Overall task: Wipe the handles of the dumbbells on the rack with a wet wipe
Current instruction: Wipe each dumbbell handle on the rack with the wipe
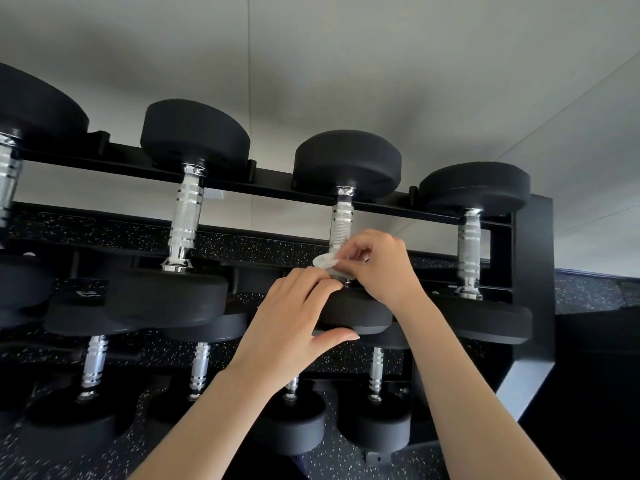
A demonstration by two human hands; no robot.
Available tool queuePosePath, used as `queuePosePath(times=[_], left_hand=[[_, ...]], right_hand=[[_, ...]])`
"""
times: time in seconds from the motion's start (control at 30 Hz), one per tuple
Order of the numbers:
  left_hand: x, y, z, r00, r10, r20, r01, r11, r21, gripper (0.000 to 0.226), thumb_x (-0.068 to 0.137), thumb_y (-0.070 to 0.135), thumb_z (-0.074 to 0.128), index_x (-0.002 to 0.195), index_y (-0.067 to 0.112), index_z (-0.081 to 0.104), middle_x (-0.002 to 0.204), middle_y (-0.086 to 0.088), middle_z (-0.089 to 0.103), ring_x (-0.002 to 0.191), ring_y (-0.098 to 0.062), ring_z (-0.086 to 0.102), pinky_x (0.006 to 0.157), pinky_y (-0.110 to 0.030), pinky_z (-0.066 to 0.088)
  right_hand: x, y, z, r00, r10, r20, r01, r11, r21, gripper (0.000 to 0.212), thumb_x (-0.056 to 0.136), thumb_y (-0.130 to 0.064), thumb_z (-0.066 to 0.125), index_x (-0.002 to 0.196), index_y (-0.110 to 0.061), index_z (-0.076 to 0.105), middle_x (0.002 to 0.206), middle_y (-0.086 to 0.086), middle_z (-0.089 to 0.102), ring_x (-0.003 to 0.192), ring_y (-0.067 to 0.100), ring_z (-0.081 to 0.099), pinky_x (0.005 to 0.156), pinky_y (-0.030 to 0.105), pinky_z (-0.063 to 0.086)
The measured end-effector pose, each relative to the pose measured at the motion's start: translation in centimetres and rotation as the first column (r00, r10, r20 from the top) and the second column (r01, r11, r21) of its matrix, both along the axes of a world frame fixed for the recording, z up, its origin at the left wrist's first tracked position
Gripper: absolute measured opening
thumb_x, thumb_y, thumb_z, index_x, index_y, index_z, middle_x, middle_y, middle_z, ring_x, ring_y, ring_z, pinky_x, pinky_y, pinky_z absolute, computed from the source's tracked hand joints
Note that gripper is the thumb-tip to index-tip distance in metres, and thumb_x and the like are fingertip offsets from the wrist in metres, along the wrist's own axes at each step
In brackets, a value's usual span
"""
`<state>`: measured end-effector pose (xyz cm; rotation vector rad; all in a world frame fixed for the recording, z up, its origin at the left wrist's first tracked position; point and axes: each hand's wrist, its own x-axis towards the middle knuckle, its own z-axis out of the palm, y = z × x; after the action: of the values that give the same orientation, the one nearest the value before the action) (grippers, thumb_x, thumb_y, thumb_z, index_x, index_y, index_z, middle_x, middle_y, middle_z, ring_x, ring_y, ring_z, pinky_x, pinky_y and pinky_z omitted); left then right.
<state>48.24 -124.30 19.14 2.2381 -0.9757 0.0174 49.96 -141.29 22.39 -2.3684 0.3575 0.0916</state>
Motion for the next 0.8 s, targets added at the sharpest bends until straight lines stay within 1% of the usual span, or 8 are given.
queuePosePath(times=[0.13, 0.23, 0.33, 0.47, 0.53, 0.6, 0.7, 0.8], left_hand=[[0.1, 0.0, 0.1, 1.000, 0.006, -0.003, -0.006, 1.000, 0.004, 0.056, 0.076, 0.059, 0.056, 0.110, 0.015, 0.056, 0.110, 0.003, 0.052, 0.100, -0.017, 0.049, 0.085, -0.030, 0.039], [0.1, 0.0, 0.1, 1.000, 0.005, -0.016, -0.005, 1.000, 0.011, 0.056, 0.077, 0.060, 0.056, 0.111, 0.015, 0.055, 0.109, 0.003, 0.051, 0.098, -0.017, 0.049, 0.084, -0.031, 0.040], [0.0, 0.0, 0.0, 1.000, 0.005, -0.020, -0.005, 1.000, 0.005, 0.056, 0.077, 0.060, 0.055, 0.111, 0.016, 0.054, 0.109, 0.003, 0.051, 0.098, -0.017, 0.048, 0.084, -0.031, 0.040], [0.1, 0.0, -0.1, 1.000, 0.001, -0.004, -0.001, 1.000, -0.001, 0.056, 0.078, 0.060, 0.055, 0.111, 0.016, 0.053, 0.109, 0.003, 0.051, 0.098, -0.017, 0.048, 0.084, -0.030, 0.038], [0.1, 0.0, -0.2, 1.000, 0.001, 0.000, -0.001, 1.000, -0.005, 0.055, 0.078, 0.060, 0.054, 0.111, 0.016, 0.052, 0.109, 0.002, 0.051, 0.098, -0.017, 0.048, 0.083, -0.030, 0.038], [0.1, -0.1, -0.2, 1.000, 0.001, 0.000, -0.001, 1.000, -0.006, 0.056, 0.078, 0.060, 0.054, 0.111, 0.015, 0.052, 0.109, 0.002, 0.051, 0.098, -0.017, 0.048, 0.083, -0.030, 0.038], [0.2, 0.0, -0.2, 1.000, -0.004, 0.005, 0.004, 1.000, 0.001, 0.056, 0.078, 0.061, 0.054, 0.110, 0.015, 0.054, 0.109, 0.002, 0.051, 0.098, -0.018, 0.048, 0.082, -0.030, 0.038], [0.2, 0.0, -0.1, 1.000, -0.006, 0.002, 0.006, 1.000, -0.002, 0.055, 0.078, 0.061, 0.054, 0.109, 0.015, 0.055, 0.108, 0.003, 0.051, 0.097, -0.018, 0.049, 0.082, -0.030, 0.038]], right_hand=[[-0.4, -0.9, 0.2, 0.993, 0.015, -0.117, -0.017, 1.000, -0.016, 0.006, 0.072, -0.012, 0.078, 0.073, -0.014, 0.072, 0.073, -0.001, 0.065, 0.064, 0.003, 0.054, 0.062, 0.007, 0.044], [-1.3, -1.4, -0.2, 0.992, -0.060, -0.113, 0.061, 0.998, 0.006, 0.008, 0.075, -0.012, 0.076, 0.073, -0.018, 0.072, 0.076, -0.002, 0.069, 0.072, 0.006, 0.063, 0.070, 0.013, 0.050], [-1.5, -1.6, -0.2, 0.988, -0.079, -0.134, 0.082, 0.996, 0.018, 0.014, 0.076, -0.012, 0.075, 0.070, -0.024, 0.069, 0.076, -0.005, 0.068, 0.074, 0.002, 0.063, 0.068, 0.007, 0.048], [-1.0, -2.0, 0.0, 0.977, -0.058, -0.204, 0.068, 0.997, 0.042, 0.010, 0.076, -0.010, 0.075, 0.072, -0.018, 0.071, 0.073, 0.000, 0.070, 0.070, 0.005, 0.064, 0.064, 0.007, 0.048], [-1.1, -1.8, -0.2, 0.980, -0.091, -0.178, 0.102, 0.994, 0.049, 0.011, 0.076, -0.009, 0.074, 0.071, -0.017, 0.070, 0.072, -0.001, 0.069, 0.068, 0.006, 0.064, 0.064, 0.008, 0.049], [-1.2, -1.6, -0.6, 0.981, -0.163, -0.101, 0.170, 0.983, 0.070, 0.015, 0.077, -0.008, 0.074, 0.070, -0.019, 0.068, 0.070, -0.005, 0.066, 0.067, 0.003, 0.061, 0.065, 0.006, 0.047], [-0.7, -1.5, -0.9, 0.967, -0.254, -0.026, 0.255, 0.956, 0.141, 0.013, 0.078, -0.008, 0.073, 0.074, -0.018, 0.067, 0.071, -0.008, 0.064, 0.068, 0.001, 0.060, 0.068, 0.008, 0.047], [0.4, -1.4, -1.0, 0.946, -0.321, 0.033, 0.310, 0.933, 0.182, 0.012, 0.080, -0.008, 0.071, 0.079, -0.018, 0.065, 0.073, -0.010, 0.063, 0.070, 0.002, 0.059, 0.066, 0.006, 0.047]])
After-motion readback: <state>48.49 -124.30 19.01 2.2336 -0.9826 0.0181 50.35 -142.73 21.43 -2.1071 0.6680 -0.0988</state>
